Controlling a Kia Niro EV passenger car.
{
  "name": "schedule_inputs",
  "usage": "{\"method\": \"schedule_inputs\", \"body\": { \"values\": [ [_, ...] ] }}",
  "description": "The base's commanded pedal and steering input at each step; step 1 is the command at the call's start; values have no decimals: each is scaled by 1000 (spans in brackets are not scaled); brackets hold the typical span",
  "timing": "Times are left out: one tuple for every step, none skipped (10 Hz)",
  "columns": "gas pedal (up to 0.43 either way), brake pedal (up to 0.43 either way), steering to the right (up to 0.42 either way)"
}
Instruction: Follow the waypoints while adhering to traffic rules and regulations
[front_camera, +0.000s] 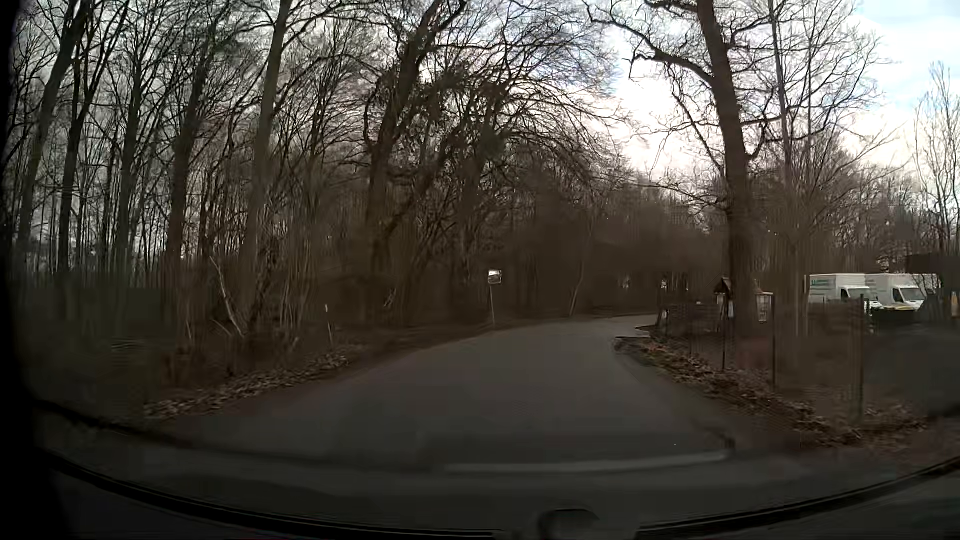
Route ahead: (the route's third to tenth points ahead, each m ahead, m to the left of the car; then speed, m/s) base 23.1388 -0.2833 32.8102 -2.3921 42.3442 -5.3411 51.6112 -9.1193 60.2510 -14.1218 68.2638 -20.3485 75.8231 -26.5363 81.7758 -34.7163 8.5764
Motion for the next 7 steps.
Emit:
{"method": "schedule_inputs", "body": {
  "values": [
    [118,0,12],
    [118,0,15],
    [118,0,21],
    [118,0,24],
    [118,0,25],
    [118,0,29],
    [118,0,34]
  ]
}}
